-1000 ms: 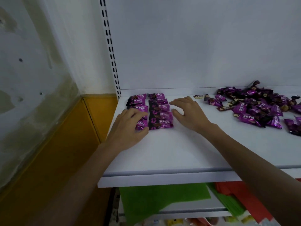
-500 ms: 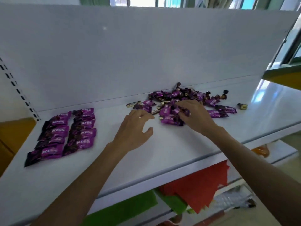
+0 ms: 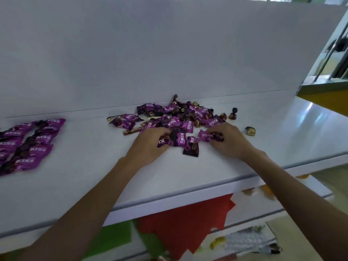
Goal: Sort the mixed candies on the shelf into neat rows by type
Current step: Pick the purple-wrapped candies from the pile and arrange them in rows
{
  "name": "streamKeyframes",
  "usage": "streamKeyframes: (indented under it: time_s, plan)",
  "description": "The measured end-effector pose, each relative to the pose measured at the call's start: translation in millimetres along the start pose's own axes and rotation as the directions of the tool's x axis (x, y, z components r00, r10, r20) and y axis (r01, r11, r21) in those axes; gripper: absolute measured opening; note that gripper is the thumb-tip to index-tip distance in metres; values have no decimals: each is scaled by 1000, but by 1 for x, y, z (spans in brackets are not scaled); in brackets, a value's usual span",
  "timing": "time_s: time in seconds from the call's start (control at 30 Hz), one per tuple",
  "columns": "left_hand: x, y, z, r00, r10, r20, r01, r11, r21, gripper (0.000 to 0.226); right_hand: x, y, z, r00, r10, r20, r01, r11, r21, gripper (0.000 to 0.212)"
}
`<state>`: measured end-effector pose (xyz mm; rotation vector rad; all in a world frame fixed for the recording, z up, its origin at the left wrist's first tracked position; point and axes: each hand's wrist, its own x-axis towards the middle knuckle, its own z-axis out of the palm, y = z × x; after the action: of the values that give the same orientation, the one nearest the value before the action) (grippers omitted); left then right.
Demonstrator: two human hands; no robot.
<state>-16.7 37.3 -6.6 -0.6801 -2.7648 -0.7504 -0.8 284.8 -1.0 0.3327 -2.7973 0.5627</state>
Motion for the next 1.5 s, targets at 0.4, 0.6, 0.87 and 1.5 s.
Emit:
streamKeyframes:
  time_s: [0.4, 0.6, 0.87, 1.5]
  plan:
    - [-6, 18, 2, 995, -40, -95, 35, 998, -58, 35, 15, 9, 2, 973, -92, -210, 119, 986, 117, 31]
    - [-35, -3, -22, 984, -51, -172, 63, 996, 65, 34, 27, -35, 21, 947, -204, -248, 243, 960, 137, 29]
    - [-104, -48, -73, 933, -211, -293, 239, 969, 63, 42, 52, -139, 61, 922, -368, -121, 385, 905, 179, 32]
    - [-242, -189, -186, 862, -443, -247, 420, 896, -143, 61, 20, -358, 155, 888, -459, 4, 439, 852, 285, 30]
